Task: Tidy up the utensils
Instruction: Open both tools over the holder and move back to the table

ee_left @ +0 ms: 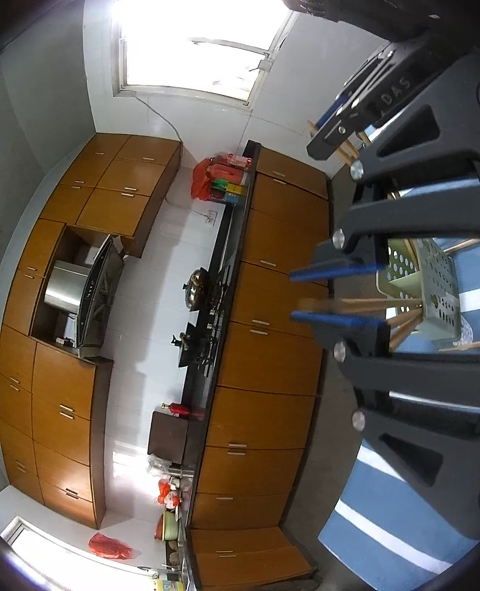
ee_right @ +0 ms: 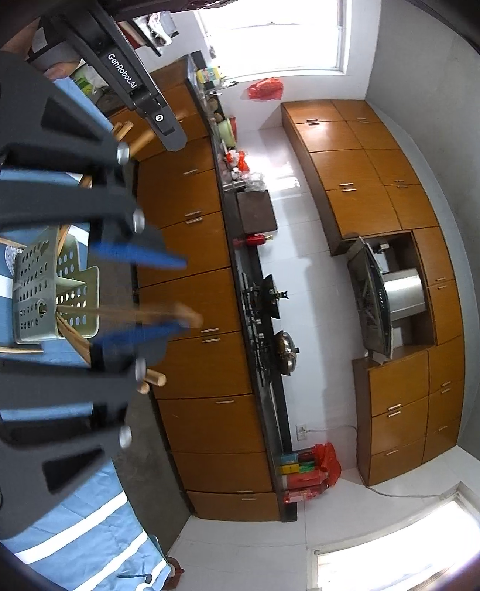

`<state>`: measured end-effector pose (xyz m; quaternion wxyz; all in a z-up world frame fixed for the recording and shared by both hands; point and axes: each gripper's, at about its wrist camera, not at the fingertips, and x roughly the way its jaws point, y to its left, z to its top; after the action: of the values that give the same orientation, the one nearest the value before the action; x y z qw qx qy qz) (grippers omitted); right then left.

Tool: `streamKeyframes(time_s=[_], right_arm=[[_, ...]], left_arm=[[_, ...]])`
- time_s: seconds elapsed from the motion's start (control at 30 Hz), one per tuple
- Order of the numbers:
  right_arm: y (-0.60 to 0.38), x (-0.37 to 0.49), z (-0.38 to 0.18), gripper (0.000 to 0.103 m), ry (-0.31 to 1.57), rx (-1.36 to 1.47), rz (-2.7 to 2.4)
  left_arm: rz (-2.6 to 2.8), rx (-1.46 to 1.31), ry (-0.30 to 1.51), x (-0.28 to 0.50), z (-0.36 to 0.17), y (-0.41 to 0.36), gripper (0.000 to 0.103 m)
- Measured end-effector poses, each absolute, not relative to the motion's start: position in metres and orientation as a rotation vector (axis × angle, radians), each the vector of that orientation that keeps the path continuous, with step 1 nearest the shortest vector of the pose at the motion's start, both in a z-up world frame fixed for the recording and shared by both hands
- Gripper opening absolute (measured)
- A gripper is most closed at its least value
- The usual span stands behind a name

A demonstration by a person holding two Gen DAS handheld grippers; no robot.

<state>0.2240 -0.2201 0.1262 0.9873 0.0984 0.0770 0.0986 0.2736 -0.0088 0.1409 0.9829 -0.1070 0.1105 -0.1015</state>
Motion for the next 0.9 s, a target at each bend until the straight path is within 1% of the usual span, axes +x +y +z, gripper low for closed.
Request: streamKeyframes(time_s=[0.07, 0.2, 0.33, 0.43, 0.6, 0.8, 0.87, 0.9], right_arm=[[-0.221, 0.219, 0.131, 0.038, 0.147, 0.194, 0.197], [-0.228, 0.203, 0.138, 0.039, 0.135, 0.186, 0.195], [-0.238, 0.183, 0.138, 0.044, 0.131, 0.177, 0.189], [-0.244, 0.169, 0.126, 0.045, 0.159, 0.165, 0.174], [-0.251, 0.165, 0.078, 0.046, 0.310, 0.145, 0.140], [-0.247, 0.183, -0.004, 0.046, 0.595, 0.149, 0.128], [-0.241, 0.189, -0.022, 0.046, 0.682, 0.145, 0.138], [-0.239, 0.190, -0.034, 0.044, 0.727, 0.145, 0.146]], left_arm=[[-0.200, -0.214, 0.213, 0.267, 0.145, -0.006, 0.023], [-0.194, -0.213, 0.192, 0.248, 0.152, 0.001, 0.033], [-0.186, -0.209, 0.186, 0.222, 0.151, 0.010, 0.037], [-0.168, -0.198, 0.205, 0.201, 0.139, 0.017, 0.042], [-0.136, -0.207, 0.341, 0.185, 0.094, 0.030, 0.043], [-0.110, -0.193, 0.572, 0.192, 0.021, 0.029, 0.043], [-0.113, -0.166, 0.654, 0.195, -0.003, 0.022, 0.043], [-0.117, -0.159, 0.678, 0.196, -0.009, 0.021, 0.043]])
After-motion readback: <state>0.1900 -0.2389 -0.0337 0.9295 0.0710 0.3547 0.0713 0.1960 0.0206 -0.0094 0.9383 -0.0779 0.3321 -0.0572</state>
